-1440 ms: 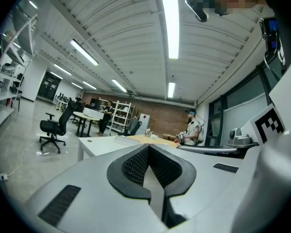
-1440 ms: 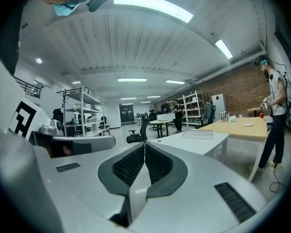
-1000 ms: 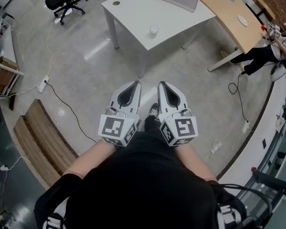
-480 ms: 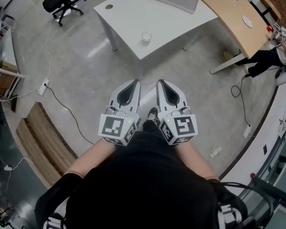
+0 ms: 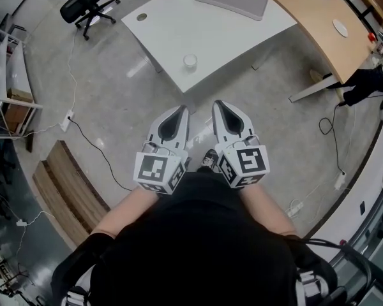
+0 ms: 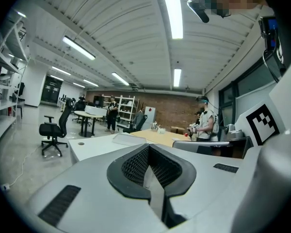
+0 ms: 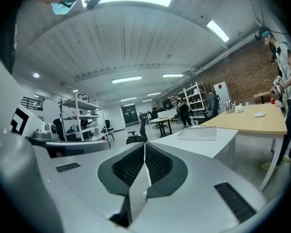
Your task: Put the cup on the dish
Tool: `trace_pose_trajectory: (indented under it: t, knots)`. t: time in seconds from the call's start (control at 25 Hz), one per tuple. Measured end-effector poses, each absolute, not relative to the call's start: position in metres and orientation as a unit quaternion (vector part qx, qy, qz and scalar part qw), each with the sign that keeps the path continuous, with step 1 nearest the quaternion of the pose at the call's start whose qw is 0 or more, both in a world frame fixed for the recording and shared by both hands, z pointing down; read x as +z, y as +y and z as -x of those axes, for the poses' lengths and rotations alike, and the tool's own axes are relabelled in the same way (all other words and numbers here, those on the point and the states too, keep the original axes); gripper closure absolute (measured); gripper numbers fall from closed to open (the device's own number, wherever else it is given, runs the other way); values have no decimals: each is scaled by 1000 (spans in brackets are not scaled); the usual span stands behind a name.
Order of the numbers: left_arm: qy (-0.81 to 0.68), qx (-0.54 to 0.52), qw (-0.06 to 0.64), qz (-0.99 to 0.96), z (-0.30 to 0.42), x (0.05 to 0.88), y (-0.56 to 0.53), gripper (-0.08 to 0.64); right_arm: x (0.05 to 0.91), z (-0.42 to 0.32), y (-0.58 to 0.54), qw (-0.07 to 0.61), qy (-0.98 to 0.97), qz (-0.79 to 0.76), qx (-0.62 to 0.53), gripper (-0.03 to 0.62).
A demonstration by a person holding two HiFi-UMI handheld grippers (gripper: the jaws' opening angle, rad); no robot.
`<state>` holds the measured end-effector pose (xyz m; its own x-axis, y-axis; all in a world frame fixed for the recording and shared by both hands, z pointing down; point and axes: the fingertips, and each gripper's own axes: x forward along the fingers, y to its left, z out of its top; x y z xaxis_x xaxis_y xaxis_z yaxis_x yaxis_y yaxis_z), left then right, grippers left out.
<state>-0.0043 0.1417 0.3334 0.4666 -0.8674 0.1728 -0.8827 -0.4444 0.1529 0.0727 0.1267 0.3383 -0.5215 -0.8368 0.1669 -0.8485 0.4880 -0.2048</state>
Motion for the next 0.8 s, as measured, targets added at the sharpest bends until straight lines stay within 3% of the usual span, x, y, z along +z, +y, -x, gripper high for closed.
trace_pose_trajectory:
  t: [0.36,0.8]
  knots:
    - [-548,38,92,-831,-28,315,119,554,323,-93,97,12,-888,-441,129,578]
    - [-569,50,87,-816,-2,322,112,554,332,-75,88,3,-895,-426,135,578]
